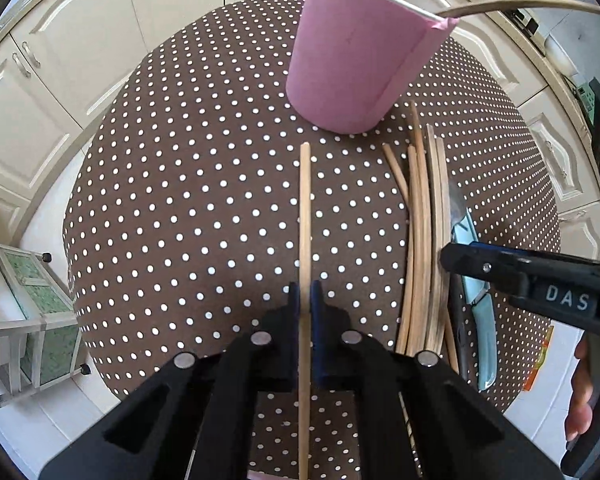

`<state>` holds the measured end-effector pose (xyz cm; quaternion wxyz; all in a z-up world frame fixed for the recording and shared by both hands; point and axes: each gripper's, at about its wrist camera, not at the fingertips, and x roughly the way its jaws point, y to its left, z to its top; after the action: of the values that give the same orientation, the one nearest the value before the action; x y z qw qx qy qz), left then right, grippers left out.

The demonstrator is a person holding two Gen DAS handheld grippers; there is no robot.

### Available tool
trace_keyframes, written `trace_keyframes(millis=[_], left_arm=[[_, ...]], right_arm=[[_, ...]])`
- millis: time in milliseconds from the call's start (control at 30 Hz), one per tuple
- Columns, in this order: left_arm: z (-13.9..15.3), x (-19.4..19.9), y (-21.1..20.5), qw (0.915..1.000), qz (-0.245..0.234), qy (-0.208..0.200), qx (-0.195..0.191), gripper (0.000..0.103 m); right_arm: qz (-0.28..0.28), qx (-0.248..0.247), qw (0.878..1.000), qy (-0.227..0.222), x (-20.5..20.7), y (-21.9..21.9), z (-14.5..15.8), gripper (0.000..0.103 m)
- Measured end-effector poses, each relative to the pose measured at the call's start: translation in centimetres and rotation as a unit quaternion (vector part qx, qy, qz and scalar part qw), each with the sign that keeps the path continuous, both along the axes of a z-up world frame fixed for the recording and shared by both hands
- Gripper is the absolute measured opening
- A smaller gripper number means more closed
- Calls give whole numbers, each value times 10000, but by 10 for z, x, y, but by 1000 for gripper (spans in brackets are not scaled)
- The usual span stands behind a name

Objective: Organize utensils
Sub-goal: 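Return the left tool to the chopstick pile and grasp a chopstick while the right tool grasps another, then lift the left tool's chopstick over the pink cup while the right tool carries its chopstick there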

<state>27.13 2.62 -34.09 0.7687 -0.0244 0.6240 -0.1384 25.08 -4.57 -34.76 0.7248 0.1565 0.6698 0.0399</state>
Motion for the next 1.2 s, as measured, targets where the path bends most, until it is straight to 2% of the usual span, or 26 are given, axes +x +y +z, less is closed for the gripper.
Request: trace_keyframes(millis=[67, 233, 600, 633, 667, 800, 1000, 1200], left_arm=[[-5, -14, 18, 10000, -7, 5, -32, 5], [-5, -8, 19, 10000, -47, -28, 28, 5], [-5, -4, 12, 9999, -117, 1, 53, 5], [-5, -4, 12, 9999, -118, 0, 52, 5], [-5, -4, 12, 9999, -116, 3, 46, 5], [-5, -5, 15, 10000, -69, 3, -3, 5], [-4, -9, 22, 9999, -24, 37, -93, 5], [5, -15, 23, 9992, -145, -77, -362, 5]], right_arm=[[-70, 1, 10000, 28, 1, 2, -4, 29], [-116, 20, 9999, 86, -6, -20, -7, 29], [192, -262, 9993, 191, 5, 19, -13, 29], [202, -273, 9992, 219, 5, 21, -14, 28], [203, -274, 9990, 302, 5, 21, -17, 20], [141, -215, 9987, 429, -1, 23, -25, 14], [86, -13, 9994, 342, -7, 20, -26, 10], [-83, 218, 9994, 250, -15, -9, -20, 7]])
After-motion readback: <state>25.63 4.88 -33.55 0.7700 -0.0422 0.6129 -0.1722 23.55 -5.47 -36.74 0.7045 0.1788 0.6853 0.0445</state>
